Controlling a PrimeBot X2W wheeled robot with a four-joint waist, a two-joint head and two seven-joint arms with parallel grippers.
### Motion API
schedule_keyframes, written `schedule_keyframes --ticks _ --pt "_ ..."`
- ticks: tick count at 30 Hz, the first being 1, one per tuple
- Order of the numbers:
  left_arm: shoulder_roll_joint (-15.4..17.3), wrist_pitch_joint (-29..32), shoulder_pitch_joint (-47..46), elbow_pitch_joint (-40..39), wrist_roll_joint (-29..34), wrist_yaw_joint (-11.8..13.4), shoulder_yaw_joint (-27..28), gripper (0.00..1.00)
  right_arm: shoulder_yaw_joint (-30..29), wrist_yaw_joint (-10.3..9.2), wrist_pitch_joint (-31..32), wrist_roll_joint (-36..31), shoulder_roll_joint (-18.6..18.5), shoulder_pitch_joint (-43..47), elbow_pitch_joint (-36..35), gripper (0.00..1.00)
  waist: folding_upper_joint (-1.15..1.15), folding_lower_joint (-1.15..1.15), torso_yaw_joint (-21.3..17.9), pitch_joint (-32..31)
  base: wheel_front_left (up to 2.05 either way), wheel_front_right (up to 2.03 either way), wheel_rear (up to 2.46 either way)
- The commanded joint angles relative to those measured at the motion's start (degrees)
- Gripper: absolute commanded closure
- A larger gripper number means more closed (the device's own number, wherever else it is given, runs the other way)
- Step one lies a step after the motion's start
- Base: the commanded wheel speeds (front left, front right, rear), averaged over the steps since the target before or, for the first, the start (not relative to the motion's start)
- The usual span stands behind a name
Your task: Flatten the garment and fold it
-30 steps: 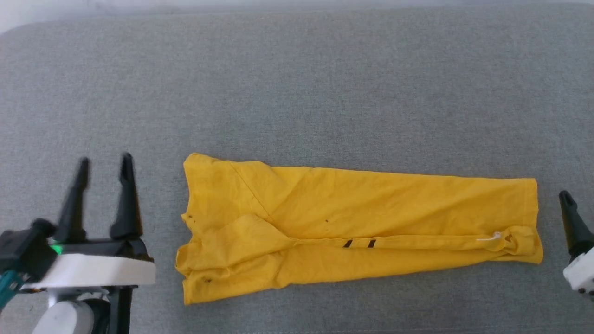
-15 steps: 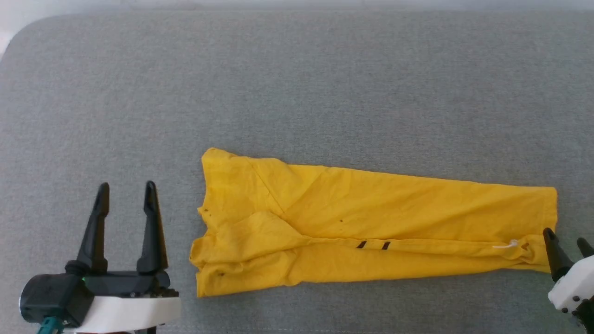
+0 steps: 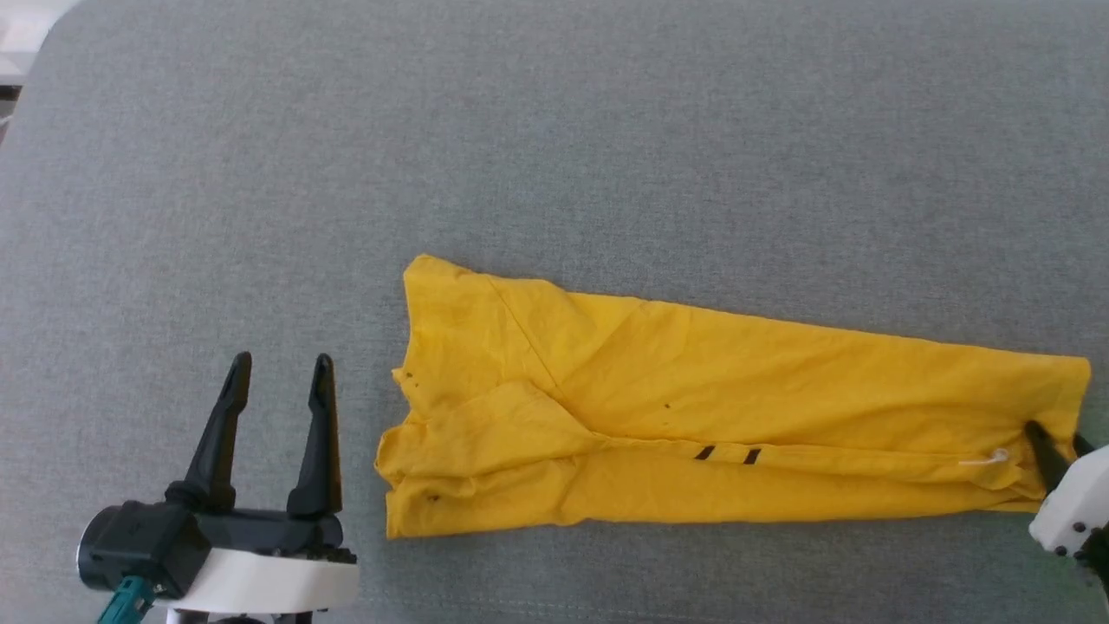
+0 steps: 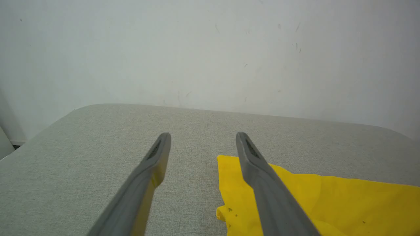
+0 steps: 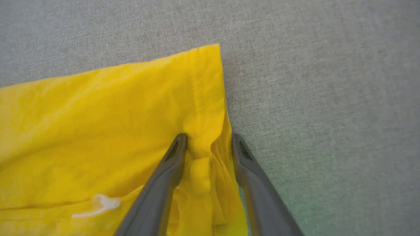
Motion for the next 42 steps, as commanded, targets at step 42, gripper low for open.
schedule_keyframes --ticks 42 --pt "-4.0 -0.3 0.2 7.2 5.4 -3.1 1.6 0.00 19.8 -0.06 15.1 9.1 2.8 -1.0 -19.2 1.00 0.00 0.00 -1.4 -7.4 0.00 0.00 0.00"
